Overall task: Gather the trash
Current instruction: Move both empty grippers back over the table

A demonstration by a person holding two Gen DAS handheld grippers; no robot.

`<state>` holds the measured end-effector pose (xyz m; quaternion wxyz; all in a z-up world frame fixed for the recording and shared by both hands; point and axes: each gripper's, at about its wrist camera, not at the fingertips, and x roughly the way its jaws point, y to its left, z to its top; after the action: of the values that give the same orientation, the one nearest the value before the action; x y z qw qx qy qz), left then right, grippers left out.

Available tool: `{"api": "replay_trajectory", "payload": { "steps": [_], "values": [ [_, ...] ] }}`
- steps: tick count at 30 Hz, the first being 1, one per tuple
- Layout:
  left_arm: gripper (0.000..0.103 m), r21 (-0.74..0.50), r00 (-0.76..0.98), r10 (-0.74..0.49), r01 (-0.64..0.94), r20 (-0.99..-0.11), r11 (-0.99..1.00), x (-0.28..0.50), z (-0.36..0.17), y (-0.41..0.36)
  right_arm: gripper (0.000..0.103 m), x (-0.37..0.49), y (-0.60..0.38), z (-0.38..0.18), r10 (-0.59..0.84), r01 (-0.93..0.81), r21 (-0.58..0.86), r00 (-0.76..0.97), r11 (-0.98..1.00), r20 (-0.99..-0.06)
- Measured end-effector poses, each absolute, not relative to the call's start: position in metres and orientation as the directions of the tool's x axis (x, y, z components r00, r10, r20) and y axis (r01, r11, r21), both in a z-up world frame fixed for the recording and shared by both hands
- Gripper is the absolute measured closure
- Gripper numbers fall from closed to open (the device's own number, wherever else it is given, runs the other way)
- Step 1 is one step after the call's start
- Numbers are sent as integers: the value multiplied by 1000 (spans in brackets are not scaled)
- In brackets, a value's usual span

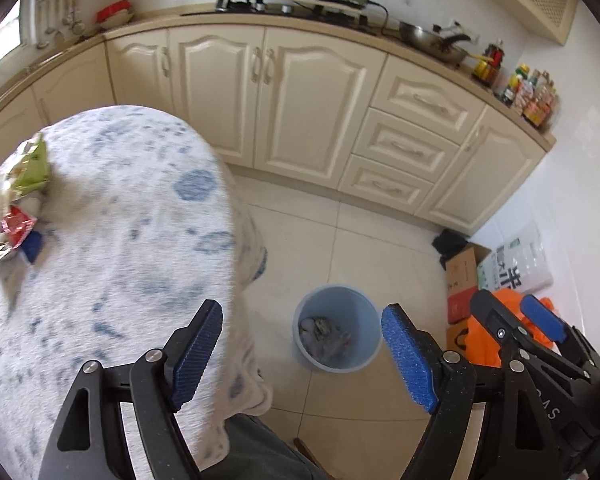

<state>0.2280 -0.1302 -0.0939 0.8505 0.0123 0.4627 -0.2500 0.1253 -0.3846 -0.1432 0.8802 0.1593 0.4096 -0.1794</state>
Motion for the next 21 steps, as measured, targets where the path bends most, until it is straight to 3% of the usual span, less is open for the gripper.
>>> {"api": "replay_trajectory", "payload": {
  "steps": [8, 21],
  "values": [
    [13, -189, 559, -357, 336, -748, 923, 192, -66, -54, 7, 133, -338, -125, -133, 353, 135, 638, 926, -758],
    [8, -169, 654, -204, 116, -728, 979, 138, -43, 48, 4, 170, -230, -97, 24, 71, 104, 703, 992, -711]
  ]
}}
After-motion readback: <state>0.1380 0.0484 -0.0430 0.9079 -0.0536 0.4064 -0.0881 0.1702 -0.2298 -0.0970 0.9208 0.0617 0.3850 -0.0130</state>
